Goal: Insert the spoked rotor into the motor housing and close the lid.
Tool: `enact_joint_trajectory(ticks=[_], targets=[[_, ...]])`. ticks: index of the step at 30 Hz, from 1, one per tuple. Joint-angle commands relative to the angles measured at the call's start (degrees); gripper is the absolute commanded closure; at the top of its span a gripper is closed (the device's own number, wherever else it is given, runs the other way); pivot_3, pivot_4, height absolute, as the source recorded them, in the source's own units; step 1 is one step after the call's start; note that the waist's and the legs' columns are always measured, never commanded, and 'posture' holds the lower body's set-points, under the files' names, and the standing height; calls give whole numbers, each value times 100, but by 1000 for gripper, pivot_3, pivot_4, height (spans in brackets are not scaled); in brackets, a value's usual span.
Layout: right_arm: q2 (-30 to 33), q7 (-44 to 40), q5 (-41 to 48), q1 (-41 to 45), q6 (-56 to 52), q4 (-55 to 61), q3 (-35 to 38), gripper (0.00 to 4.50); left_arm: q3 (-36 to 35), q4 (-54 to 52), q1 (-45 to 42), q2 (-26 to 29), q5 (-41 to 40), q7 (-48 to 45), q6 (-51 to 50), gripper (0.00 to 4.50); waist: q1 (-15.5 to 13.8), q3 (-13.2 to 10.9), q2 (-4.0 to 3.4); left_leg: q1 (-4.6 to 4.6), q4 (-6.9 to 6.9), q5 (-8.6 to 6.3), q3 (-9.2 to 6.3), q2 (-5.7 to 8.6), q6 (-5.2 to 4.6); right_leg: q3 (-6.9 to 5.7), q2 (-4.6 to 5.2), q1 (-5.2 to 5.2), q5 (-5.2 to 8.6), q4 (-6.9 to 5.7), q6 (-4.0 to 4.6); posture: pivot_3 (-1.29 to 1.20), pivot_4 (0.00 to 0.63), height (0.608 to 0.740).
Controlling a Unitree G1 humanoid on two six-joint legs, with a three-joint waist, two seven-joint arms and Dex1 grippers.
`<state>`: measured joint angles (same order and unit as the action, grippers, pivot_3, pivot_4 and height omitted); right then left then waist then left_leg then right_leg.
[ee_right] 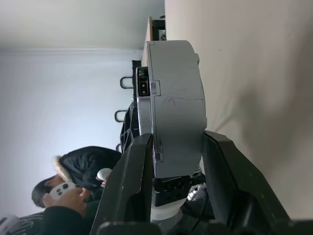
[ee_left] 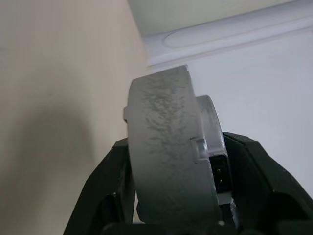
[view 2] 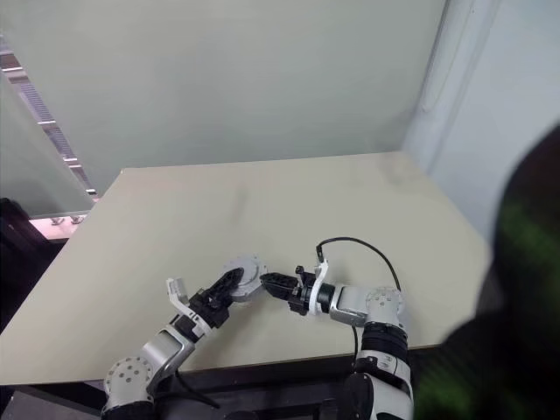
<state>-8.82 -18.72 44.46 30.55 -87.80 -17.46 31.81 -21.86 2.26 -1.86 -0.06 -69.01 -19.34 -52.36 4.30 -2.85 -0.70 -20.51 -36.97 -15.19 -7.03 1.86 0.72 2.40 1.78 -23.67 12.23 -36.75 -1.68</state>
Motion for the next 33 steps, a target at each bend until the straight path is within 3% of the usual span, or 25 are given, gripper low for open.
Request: enact_joint_trajectory(ticks=[1,6,15,20,24,29,33], targets=[[-109,-207,283,16,112,395,-287,3282,96,-59,-101,19,-55,-41,-23,2228,0,0,0,0,0,0,0,0,0,0,0,0,0,0,0,0,0,740],[-33,-274,111,-158,555,569,-646,3282,110,-11,-97,0,-47,-59,62,2269,2,0,0,-1,0,0,0,1,0,1,0,-1,0,0,0,0,0,740],[76,-377,200,-256,851,638,-906,82,40,66,-149,-82,-43,-85,262,2473,0,0,0,-1,-1,0,0,1,0,1,1,-1,0,0,0,0,0,740],[134,-380,109,-308,1130,660,-1038,0,-43,91,-239,-106,34,-115,546,2484,-1,0,1,-2,-1,0,0,1,0,0,0,-2,0,0,0,0,0,740],[362,-593,-316,-578,1881,1058,-1780,0,-206,123,-457,-87,486,-2,1353,2485,-3,0,1,-2,-1,0,0,1,0,0,1,-2,0,1,0,0,0,740],[866,-1274,-1474,-1127,3961,1674,-3379,0,-225,314,-717,233,1585,30,2517,2485,0,0,5,-1,0,0,1,1,2,0,1,-2,0,2,-1,0,0,740],[1243,-1687,-2326,-1343,5482,1709,-4243,0,-208,600,-880,508,2277,4,3202,2485,-5,-8,21,-2,0,0,3,1,4,1,2,-4,-1,3,-1,0,0,740]])
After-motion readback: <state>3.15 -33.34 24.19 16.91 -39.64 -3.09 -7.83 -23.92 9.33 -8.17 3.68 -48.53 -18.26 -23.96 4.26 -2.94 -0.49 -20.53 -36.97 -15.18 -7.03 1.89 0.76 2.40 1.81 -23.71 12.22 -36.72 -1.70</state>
